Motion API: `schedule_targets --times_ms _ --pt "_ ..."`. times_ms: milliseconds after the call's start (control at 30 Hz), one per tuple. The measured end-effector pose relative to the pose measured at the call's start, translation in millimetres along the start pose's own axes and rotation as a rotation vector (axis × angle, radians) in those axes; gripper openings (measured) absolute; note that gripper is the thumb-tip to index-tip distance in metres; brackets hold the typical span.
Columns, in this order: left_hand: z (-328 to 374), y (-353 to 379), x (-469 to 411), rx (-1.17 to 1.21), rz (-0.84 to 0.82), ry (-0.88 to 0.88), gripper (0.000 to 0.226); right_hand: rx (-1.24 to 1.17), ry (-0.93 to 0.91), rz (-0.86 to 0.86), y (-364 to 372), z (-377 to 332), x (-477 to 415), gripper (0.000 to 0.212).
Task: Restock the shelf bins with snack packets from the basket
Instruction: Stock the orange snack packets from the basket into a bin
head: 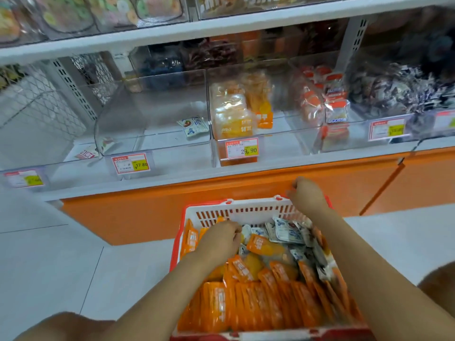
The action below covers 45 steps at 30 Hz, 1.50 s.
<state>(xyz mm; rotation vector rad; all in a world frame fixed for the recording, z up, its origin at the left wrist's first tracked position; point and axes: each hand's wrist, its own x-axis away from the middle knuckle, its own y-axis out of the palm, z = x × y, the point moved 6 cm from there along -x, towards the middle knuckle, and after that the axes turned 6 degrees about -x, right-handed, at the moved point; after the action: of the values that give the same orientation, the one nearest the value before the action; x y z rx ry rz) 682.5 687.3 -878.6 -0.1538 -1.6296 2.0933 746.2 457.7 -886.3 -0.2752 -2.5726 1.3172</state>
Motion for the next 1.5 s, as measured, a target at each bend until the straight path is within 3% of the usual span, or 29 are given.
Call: schedule_targets --times_ms 67,200,367,567,700,800,867,933,1033,1133,1233,1300,1367,1500 --pt "-15 31 10 -0.054 -0.121 -0.055 0.033 0.109 0.123 -0.098 27 44 6 0.032" --pt "-35 69 29 -0.111 -0.254 -0.126 0.035 0.223 0.177 -0.094 50 96 33 0.044" --pt "-30 77 28 -0.108 -0.254 -0.119 0.035 0.131 0.322 -0.190 58 115 69 0.020" --pt "-31 82 22 -0.104 -0.342 -0.171 0.023 0.190 0.339 -0.279 41 102 65 0.035" --pt "-22 62 18 -0.023 -0.310 -0.234 0.032 0.182 0.222 -0.374 29 58 56 0.035" --pt "-9 41 12 0.278 -0.266 -0.303 0.043 -0.165 0.083 -0.444 5 8 56 0.027" --pt "-2 29 13 0.753 -0.289 -0.466 0.054 -0.565 0.005 -0.508 -13 -19 64 0.028" --pt "15 20 14 1.245 -0.322 -0.523 0.061 -0.810 -0.066 -0.579 -29 -40 72 0.032" --pt "27 -11 9 1.584 -0.117 -0.418 0.038 -0.902 -0.157 -0.650 -45 -64 78 0.032" --pt "22 -41 4 1.578 0.088 -0.296 0.024 -0.898 -0.220 -0.714 -52 -76 86 0.022" --pt "22 -69 0 1.514 0.151 -0.150 0.024 -1.065 -0.273 -0.698 -60 -95 93 0.009" --pt "25 -85 -3 1.467 0.186 -0.058 0.029 -1.281 -0.232 -0.655 -59 -102 92 0.030" --pt "25 -95 -6 1.386 0.244 -0.008 0.044 -1.366 -0.206 -0.705 -48 -110 94 0.032" --pt "28 -107 -11 1.307 0.275 0.031 0.027 -1.400 -0.166 -0.934 -12 -121 101 0.031"
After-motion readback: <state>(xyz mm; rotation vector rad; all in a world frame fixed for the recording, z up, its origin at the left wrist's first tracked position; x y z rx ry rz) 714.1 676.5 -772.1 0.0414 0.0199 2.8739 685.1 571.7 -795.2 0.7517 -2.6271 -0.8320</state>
